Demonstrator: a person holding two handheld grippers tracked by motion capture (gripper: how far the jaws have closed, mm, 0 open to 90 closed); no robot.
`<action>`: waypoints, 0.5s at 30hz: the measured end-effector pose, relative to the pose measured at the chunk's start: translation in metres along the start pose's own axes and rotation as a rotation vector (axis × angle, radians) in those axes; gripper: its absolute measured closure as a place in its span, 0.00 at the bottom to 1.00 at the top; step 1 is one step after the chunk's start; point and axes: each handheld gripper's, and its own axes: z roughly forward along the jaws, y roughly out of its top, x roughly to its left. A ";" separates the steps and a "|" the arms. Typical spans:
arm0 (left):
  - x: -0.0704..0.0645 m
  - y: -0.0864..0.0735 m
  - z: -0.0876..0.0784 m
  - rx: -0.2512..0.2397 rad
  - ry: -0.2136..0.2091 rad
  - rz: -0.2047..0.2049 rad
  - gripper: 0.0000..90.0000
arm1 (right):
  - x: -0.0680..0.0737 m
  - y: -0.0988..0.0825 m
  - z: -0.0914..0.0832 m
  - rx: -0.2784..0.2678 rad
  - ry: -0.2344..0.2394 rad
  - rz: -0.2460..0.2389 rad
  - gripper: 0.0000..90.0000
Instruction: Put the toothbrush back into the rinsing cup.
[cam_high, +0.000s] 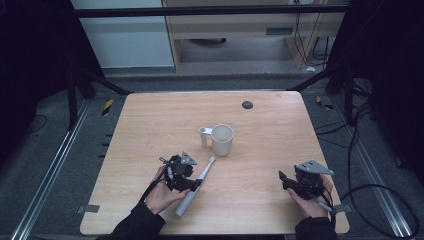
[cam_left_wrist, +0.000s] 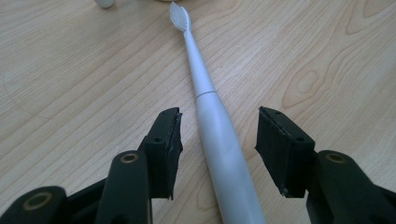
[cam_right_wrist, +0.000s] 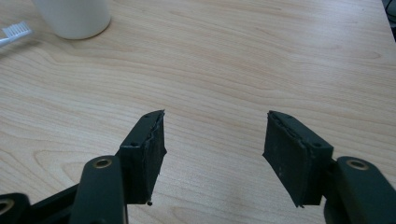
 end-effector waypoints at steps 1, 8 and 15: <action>0.000 0.001 0.002 0.007 0.001 -0.001 0.55 | 0.000 0.000 0.000 0.003 0.003 0.004 0.43; 0.002 0.004 0.013 0.052 0.005 -0.008 0.56 | 0.001 0.000 0.002 0.009 0.009 0.001 0.43; 0.004 0.006 0.019 0.074 -0.005 -0.018 0.57 | 0.001 0.000 0.003 0.015 0.016 0.001 0.43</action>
